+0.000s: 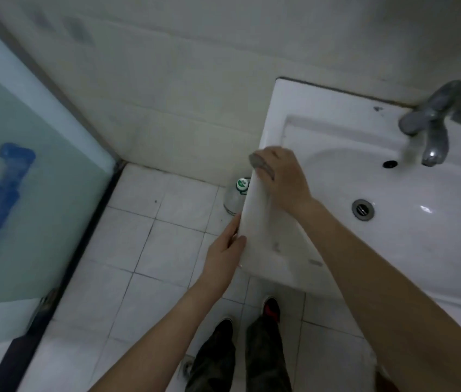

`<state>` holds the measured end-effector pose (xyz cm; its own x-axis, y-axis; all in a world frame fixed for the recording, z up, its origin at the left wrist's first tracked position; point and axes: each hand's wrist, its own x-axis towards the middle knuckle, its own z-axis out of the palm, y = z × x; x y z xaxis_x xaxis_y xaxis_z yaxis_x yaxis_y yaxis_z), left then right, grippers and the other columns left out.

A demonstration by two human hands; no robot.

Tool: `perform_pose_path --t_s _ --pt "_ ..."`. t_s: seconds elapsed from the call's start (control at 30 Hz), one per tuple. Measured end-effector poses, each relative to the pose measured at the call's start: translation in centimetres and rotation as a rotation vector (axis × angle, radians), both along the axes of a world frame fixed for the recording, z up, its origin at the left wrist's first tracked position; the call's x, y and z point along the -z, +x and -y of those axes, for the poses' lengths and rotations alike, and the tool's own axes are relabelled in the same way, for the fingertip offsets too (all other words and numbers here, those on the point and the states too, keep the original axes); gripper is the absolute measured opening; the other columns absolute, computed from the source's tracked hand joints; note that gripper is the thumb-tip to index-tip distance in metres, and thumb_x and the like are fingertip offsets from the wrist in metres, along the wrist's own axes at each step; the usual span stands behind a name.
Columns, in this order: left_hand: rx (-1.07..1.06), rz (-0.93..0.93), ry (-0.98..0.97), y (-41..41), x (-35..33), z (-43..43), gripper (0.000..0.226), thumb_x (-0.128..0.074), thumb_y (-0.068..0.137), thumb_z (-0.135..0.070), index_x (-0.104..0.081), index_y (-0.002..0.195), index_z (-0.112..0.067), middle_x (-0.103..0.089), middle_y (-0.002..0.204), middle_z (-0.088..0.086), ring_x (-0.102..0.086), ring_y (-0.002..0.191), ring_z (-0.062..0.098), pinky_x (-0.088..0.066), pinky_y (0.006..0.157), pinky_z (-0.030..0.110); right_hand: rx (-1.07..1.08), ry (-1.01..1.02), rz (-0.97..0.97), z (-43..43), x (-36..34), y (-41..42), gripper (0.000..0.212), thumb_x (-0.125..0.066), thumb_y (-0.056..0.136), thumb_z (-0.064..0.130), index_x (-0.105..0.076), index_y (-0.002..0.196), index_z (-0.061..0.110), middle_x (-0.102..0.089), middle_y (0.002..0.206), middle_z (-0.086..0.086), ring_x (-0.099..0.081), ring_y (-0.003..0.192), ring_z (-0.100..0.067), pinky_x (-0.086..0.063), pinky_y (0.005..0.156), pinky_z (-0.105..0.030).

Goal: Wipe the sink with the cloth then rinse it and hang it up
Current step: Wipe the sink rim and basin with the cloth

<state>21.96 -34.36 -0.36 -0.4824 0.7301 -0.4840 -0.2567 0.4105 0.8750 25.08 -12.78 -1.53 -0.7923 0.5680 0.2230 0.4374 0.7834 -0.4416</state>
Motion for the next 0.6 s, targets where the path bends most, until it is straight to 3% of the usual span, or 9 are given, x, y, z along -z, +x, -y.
perform_pose_path --t_s 0.13,0.27,0.37,0.47,0.6 --pt "-0.077 -0.112 -0.041 0.7 -1.2 -1.2 0.038 -0.047 0.1 -0.014 -0.052 0.126 -0.041 -0.065 0.102 -0.029 -0.062 0.089 -0.014 -0.047 0.071 0.005 -0.071 0.026 0.033 -1.5 -0.6 -1.1 0.023 -0.055 0.093 0.019 -0.066 0.112 0.01 -0.066 0.11 -0.01 -0.057 0.104 -0.032 -0.036 0.095 -0.036" --pt "-0.154 -0.286 -0.125 1.4 -1.0 -3.1 0.019 -0.048 0.1 -0.025 -0.064 0.109 -0.028 -0.066 0.085 -0.016 -0.063 0.077 0.005 -0.043 0.063 0.01 -0.506 0.05 -0.043 3.7 -1.1 2.7 0.019 -0.055 0.097 0.015 -0.068 0.109 0.009 -0.068 0.109 -0.008 -0.055 0.099 -0.026 -0.04 0.098 -0.039" --pt "-0.228 -0.334 -0.166 2.4 -0.6 -3.8 0.03 -0.046 0.1 -0.023 -0.061 0.126 -0.026 -0.066 0.107 -0.014 -0.061 0.097 0.0 -0.046 0.081 0.014 -0.659 0.019 -0.014 0.0 -0.8 1.3 0.028 -0.045 0.102 0.025 -0.067 0.113 0.011 -0.067 0.112 -0.005 -0.056 0.102 -0.025 -0.04 0.1 -0.039" --pt "-0.277 -0.431 -0.216 3.2 -0.6 -4.3 0.036 -0.042 0.1 -0.02 -0.057 0.13 -0.033 -0.064 0.109 -0.015 -0.057 0.097 -0.007 -0.041 0.077 0.006 -0.497 0.05 -0.029 -8.0 -0.3 -3.1 0.034 -0.044 0.097 0.029 -0.069 0.112 0.01 -0.069 0.11 -0.009 -0.058 0.1 -0.03 -0.041 0.095 -0.04" --pt "-0.343 -0.509 -0.242 3.7 -0.4 -5.0 0.037 -0.047 0.096 -0.017 -0.062 0.119 -0.042 -0.065 0.09 -0.012 -0.061 0.084 0.002 -0.05 0.073 0.02 -0.213 0.025 0.026 -16.9 -0.3 -6.9 0.033 -0.051 0.092 0.025 -0.067 0.115 0.008 -0.067 0.112 -0.013 -0.059 0.105 -0.035 -0.04 0.096 -0.041"
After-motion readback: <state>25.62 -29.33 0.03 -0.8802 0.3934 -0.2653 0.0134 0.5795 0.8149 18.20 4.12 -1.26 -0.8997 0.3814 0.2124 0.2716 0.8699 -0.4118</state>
